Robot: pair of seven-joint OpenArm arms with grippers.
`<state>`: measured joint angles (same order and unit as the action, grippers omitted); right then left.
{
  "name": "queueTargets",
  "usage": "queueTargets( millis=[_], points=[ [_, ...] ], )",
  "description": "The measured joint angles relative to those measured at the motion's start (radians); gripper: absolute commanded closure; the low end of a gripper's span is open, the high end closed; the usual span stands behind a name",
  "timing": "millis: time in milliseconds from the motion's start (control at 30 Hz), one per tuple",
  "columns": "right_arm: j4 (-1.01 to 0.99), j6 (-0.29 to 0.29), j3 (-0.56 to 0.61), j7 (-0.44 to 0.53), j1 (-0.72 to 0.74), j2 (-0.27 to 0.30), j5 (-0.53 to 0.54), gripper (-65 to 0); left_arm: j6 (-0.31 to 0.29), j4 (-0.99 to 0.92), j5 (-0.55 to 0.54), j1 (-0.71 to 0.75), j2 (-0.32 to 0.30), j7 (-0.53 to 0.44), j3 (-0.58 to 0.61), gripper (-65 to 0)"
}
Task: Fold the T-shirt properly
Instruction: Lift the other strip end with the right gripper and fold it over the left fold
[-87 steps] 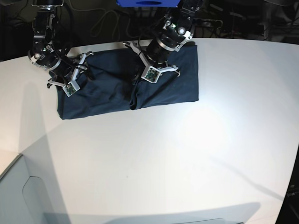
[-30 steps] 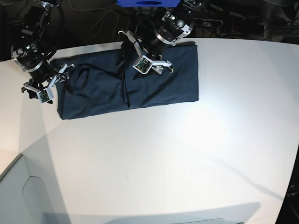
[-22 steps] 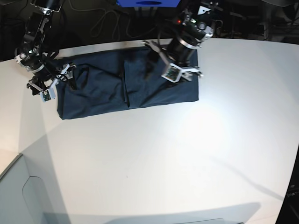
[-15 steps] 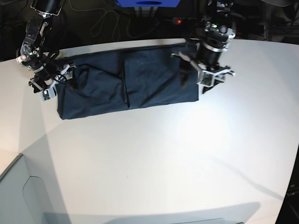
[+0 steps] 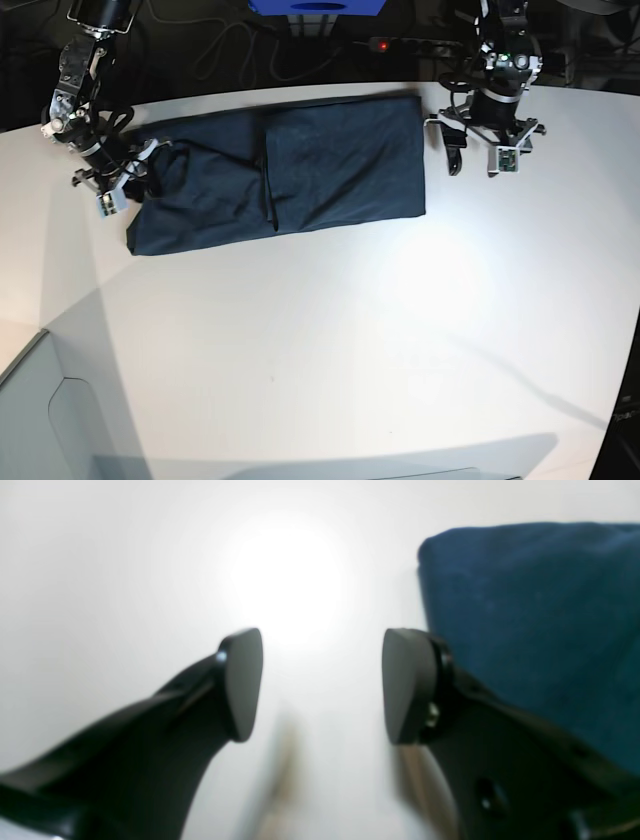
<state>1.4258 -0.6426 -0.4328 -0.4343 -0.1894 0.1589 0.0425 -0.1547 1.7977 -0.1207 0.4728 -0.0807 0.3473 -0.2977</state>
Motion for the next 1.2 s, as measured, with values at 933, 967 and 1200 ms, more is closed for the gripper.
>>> queueTargets(
  millis=[933, 967, 1200],
  points=[
    [0.645, -0.003, 0.501, -0.072, -0.135, -0.022, -0.059, 0.0, 0.001, -0.106, -0.068, -0.068, 0.004, 0.001, 0.123, -36.3],
    [0.641, 0.000, 0.551, -0.076, -0.124, -0.021, -0.080, 0.0, 0.000, -0.107, -0.067, -0.069, 0.002, 0.001, 0.123, -36.3],
    [0.486, 0.024, 0.795, -0.068, -0.023, -0.124, -0.226, -0.1, 0.000, -0.105, -0.068, -0.068, 0.000, 0.001, 0.124, -36.3]
  ],
)
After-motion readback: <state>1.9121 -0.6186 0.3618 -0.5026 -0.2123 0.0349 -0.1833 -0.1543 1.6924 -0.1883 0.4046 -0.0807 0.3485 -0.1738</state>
